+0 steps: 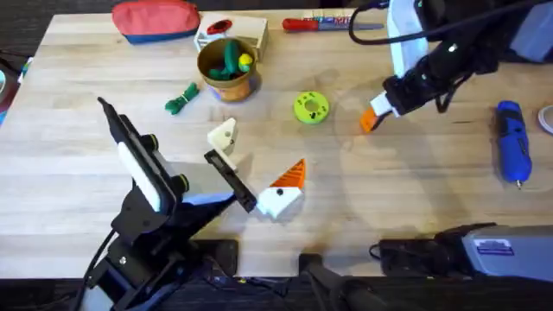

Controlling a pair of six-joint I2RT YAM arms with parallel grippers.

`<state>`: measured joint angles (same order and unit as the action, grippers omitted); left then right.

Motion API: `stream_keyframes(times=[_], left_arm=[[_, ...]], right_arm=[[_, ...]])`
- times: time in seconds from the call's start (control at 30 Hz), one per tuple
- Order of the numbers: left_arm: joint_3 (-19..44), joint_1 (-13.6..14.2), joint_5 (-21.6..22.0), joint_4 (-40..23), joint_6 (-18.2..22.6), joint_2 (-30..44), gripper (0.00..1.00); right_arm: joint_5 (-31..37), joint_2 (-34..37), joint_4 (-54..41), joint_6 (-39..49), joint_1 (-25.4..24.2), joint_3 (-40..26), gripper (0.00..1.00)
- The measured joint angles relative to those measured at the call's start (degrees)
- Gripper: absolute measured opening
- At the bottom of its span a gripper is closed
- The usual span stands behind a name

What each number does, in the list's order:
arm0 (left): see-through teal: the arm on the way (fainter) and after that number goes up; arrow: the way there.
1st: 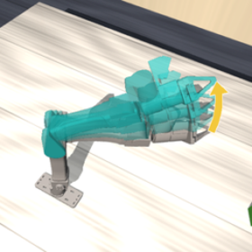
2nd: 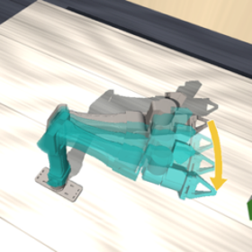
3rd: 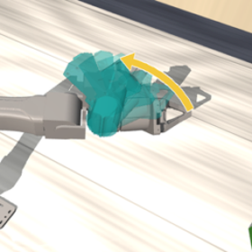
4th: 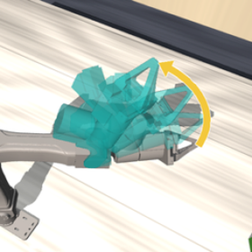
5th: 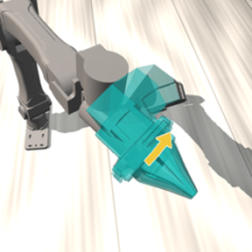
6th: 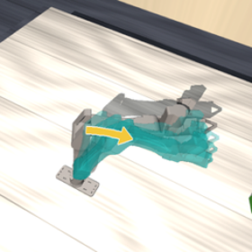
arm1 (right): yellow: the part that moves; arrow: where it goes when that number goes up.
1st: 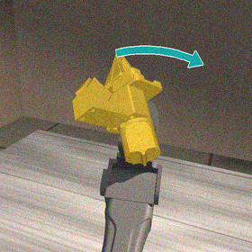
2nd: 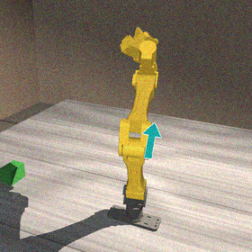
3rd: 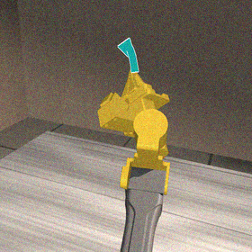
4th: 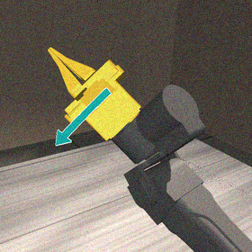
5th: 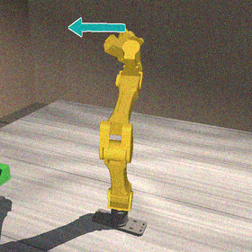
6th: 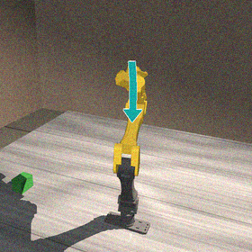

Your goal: Pick up the gripper from the table and insert it into the empty holder that is missing its gripper. Then pick up a screw, insert it into the mounting hole, and use the screwdriver to tighten it. Finally, clean up the table by picking up the vegetable and placing it into the bucket.

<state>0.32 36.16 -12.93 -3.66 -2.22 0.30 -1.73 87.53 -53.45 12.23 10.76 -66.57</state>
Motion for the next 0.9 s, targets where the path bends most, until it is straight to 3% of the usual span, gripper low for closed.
stream_keyframes(times=[0.17,0.33,0.47,0.67,0.7,0.9], left_arm=[[0.0,0.0,0.0,0.0,0.0,0.0,0.986],[0.0,0.0,0.0,0.0,0.0,0.02,0.986],[0.0,0.0,0.0,0.0,0.0,0.0,0.987],[0.0,0.0,0.0,0.0,0.0,0.01,0.987],[0.0,0.0,0.0,0.0,0.0,0.01,0.987],[0.0,0.0,0.0,0.0,0.0,0.01,0.987]], right_arm=[[-5.5,-7.02,-2.31,-0.36,-1.01,-3.38,0.004],[-23.35,-15.47,2.75,-3.44,-6.51,-2.1,0.004],[-38.14,-15.75,10.96,-8.11,-7.09,4.63,0.004],[-53.1,-9.87,23.77,-19.28,-1.09,13.48,0.004],[-57.99,-7.15,29.19,-23.8,3.37,13.86,0.004],[-65.0,-2.59,39.43,-33.14,10.57,13.86,0.004]])
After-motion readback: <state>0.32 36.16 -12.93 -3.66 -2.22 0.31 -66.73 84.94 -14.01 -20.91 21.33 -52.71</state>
